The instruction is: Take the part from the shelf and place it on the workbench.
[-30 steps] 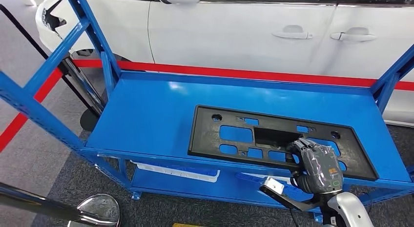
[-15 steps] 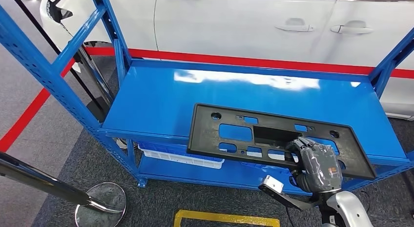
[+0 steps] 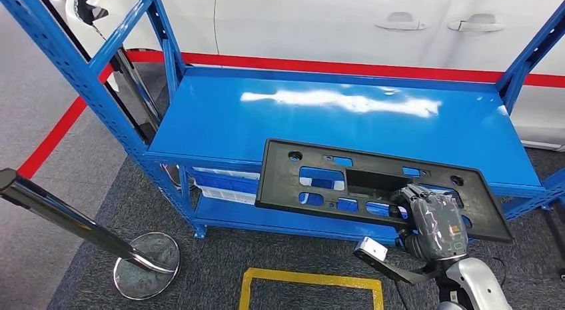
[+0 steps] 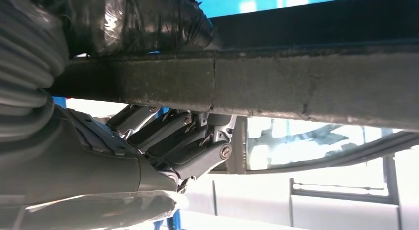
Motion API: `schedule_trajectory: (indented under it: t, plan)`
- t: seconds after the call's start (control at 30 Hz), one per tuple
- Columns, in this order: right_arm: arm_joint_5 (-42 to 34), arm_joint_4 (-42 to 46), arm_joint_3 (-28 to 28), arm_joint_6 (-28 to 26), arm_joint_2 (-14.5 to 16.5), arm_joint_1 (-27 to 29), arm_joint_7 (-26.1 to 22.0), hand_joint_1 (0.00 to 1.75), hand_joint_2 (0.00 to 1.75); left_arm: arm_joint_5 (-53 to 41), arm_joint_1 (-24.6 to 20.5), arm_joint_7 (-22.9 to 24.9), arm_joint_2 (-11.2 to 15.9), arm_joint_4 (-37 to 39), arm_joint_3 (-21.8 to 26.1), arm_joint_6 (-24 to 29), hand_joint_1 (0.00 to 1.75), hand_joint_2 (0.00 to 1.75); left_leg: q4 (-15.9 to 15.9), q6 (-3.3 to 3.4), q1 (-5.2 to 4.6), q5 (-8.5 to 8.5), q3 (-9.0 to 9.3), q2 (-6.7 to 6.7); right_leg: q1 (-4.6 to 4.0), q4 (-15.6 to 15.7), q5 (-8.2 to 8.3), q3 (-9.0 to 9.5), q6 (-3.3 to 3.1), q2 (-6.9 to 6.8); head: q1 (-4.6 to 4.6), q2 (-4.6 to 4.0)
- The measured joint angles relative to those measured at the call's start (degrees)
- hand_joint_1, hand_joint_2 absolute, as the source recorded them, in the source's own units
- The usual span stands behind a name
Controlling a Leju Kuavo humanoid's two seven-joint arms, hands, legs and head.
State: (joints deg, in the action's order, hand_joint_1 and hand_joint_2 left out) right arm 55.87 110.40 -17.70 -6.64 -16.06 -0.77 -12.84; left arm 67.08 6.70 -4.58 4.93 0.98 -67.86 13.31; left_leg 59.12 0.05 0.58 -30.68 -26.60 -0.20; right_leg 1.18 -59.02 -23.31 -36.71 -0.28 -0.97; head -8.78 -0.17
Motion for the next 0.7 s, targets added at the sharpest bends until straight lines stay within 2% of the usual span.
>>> schedule_trajectory:
  t: [0.03,0.07,0.1,0.13,0.17,0.2,0.27,0.3,0.33,0.37,0.4,0.43,0.47,0.5,0.53,0.57,0.6,0.63,0.67,0.7]
  plan:
    - [-0.4,0.0,0.0,0.1,0.0,-0.1,0.0,1.75,1.75,0.0,0.0,0.0,0.0,0.0,0.0,0.0,0.0,0.0,-2.2,0.32,-0.18,-0.75,1.19,-0.06,0.03,-0.1,0.43,-0.2,0.38,0.0,0.0,0.0]
    - [-0.8,0.0,0.0,0.2,0.0,-0.2,0.0,1.75,1.75,0.0,0.0,0.1,0.1,0.0,0.0,0.0,0.0,0.0,-3.0,0.68,-0.37,-0.89,1.44,-0.09,0.06,0.0,0.92,-0.27,0.79,0.0,0.01,0.0]
    - [-1.2,0.0,0.1,0.4,0.0,-0.2,0.0,1.75,1.75,0.0,0.0,0.1,0.1,0.0,0.0,0.0,0.0,0.0,-3.1,1.11,-0.37,-0.48,1.04,-0.04,0.12,0.1,1.31,-0.36,1.2,0.04,0.01,0.0]
    - [-1.6,-0.1,0.1,0.5,-0.1,-0.3,-0.1,1.75,1.75,0.0,-0.1,0.2,0.1,0.0,0.1,-0.1,0.0,0.0,-3.2,1.57,-0.35,0.12,0.63,0.04,0.21,-0.2,0.89,-0.61,1.54,0.16,0.01,0.0]
    - [-1.9,-0.2,0.1,0.7,-0.1,-0.4,-0.1,1.75,1.75,0.0,-0.1,0.3,0.1,0.0,0.1,-0.1,0.0,0.0,-3.4,2.09,-0.29,0.82,0.07,0.13,0.26,-1.3,-0.66,-1.08,1.8,0.29,0.02,0.0]
    - [-2.2,-0.3,0.1,0.8,-0.2,-0.4,-0.1,1.75,1.75,0.0,-0.1,0.3,0.1,0.0,0.1,-0.2,0.0,0.0,-3.5,2.55,-0.23,1.57,-0.65,0.2,0.3,-3.4,-3.26,-1.8,1.99,0.42,0.02,0.0]
    - [-2.5,-0.5,0.2,1.0,-0.2,-0.5,-0.4,1.75,1.75,0.0,-0.1,0.3,0.1,0.0,0.2,-0.4,0.0,0.0,-3.2,3.09,-0.39,2.85,-2.28,0.14,0.3,-10.4,-9.15,-3.52,2.22,0.58,0.01,0.0]
    - [-2.6,-0.6,0.2,1.0,-0.3,-0.5,-0.5,1.75,1.75,0.0,-0.1,0.3,0.1,0.0,0.2,-0.5,0.0,0.0,-2.9,3.14,-0.48,3.45,-3.21,0.02,0.28,-13.8,-10.56,-4.02,2.31,0.63,0.01,0.0]
    - [-2.7,-0.7,0.2,1.0,-0.3,-0.5,-0.6,1.75,1.75,0.0,-0.1,0.2,0.1,0.0,0.2,-0.5,0.0,0.0,-2.6,3.13,-0.56,4.0,-4.2,-0.19,0.27,-15.8,-10.52,-3.84,2.34,0.67,0.01,0.0]
    - [-2.7,-0.8,0.3,1.0,-0.3,-0.5,-0.7,1.75,1.75,0.0,-0.1,0.2,0.1,0.0,0.2,-0.6,0.0,0.0,-2.1,3.05,-0.59,4.49,-5.29,-0.49,0.26,-15.9,-9.4,-2.7,2.3,0.77,0.01,0.0]
    - [-2.8,-0.9,0.3,1.0,-0.3,-0.5,-0.7,1.75,1.75,0.0,-0.1,0.1,0.1,0.0,0.2,-0.6,0.0,0.0,-1.6,2.92,-0.6,4.9,-6.34,-0.89,0.26,-13.9,-7.86,-0.5,2.15,1.06,0.01,0.0]
    - [-2.8,-0.9,0.4,1.0,-0.3,-0.6,-0.8,1.75,1.75,0.0,-0.1,0.0,0.1,0.0,0.2,-0.6,0.0,0.0,-1.1,2.75,-0.57,5.25,-7.28,-1.3,0.27,-10.2,-6.94,2.42,1.9,1.88,0.01,0.0]
    - [-2.9,-1.0,0.6,1.0,-0.4,-0.6,-0.8,1.75,1.75,0.0,-0.1,0.0,0.1,0.0,0.2,-0.7,0.0,0.0,-0.5,2.51,-0.62,5.59,-8.09,-1.76,0.25,-6.0,-6.89,5.4,1.61,2.89,0.01,0.0]
    - [-3.0,-1.0,0.7,1.0,-0.4,-0.6,-0.8,1.75,1.75,0.0,-0.2,0.0,0.1,0.0,0.3,-0.7,0.0,0.0,-0.2,2.22,-0.65,5.98,-8.66,-2.24,0.19,-2.7,-7.25,7.54,1.34,3.7,0.01,0.0]
    - [-3.0,-1.0,0.9,1.0,-0.4,-0.6,-0.8,1.75,1.75,0.0,-0.2,-0.1,0.1,0.0,0.3,-0.7,0.0,0.0,0.0,1.9,-0.65,6.44,-9.07,-2.72,0.1,-0.6,-7.82,8.7,1.1,4.17,0.01,0.0]
    - [-3.1,-1.0,1.0,1.0,-0.5,-0.7,-0.9,1.75,1.75,0.0,-0.2,-0.1,0.1,0.0,0.3,-0.8,0.0,0.0,0.0,1.53,-0.66,7.01,-9.39,-3.25,-0.04,0.1,-7.93,8.96,0.87,3.96,0.01,0.0]
    - [-3.2,-1.0,1.0,1.1,-0.5,-0.8,-0.9,1.75,1.75,0.0,-0.1,-0.1,0.1,0.0,0.3,-0.8,0.0,0.0,-0.2,1.14,-0.63,7.59,-9.64,-3.77,0.02,0.2,-7.48,8.43,0.54,3.34,0.02,0.0]
    - [-3.3,-1.0,1.1,1.1,-0.6,-0.9,-0.9,1.75,1.75,0.1,-0.1,0.0,0.1,0.0,0.4,-0.8,0.0,0.0,0.0,0.82,-0.57,7.45,-10.07,-3.76,0.11,0.5,-6.94,8.01,0.13,2.64,0.01,0.0]
    - [-3.4,-1.0,1.1,1.2,-0.6,-1.0,-0.9,1.75,1.75,0.1,0.0,0.0,0.1,0.0,0.4,-0.8,0.0,0.0,0.8,0.49,-0.52,6.31,-10.65,-3.27,0.22,0.6,-6.3,7.42,-0.42,1.96,0.0,0.0]
    - [-3.5,-1.0,1.1,1.2,-0.6,-1.1,-0.9,1.75,1.75,0.1,0.0,0.0,0.2,0.0,0.4,-0.8,0.0,0.0,2.6,0.16,-0.42,4.09,-11.39,-2.43,0.33,0.8,-5.64,6.72,-0.84,1.24,-0.02,0.0]
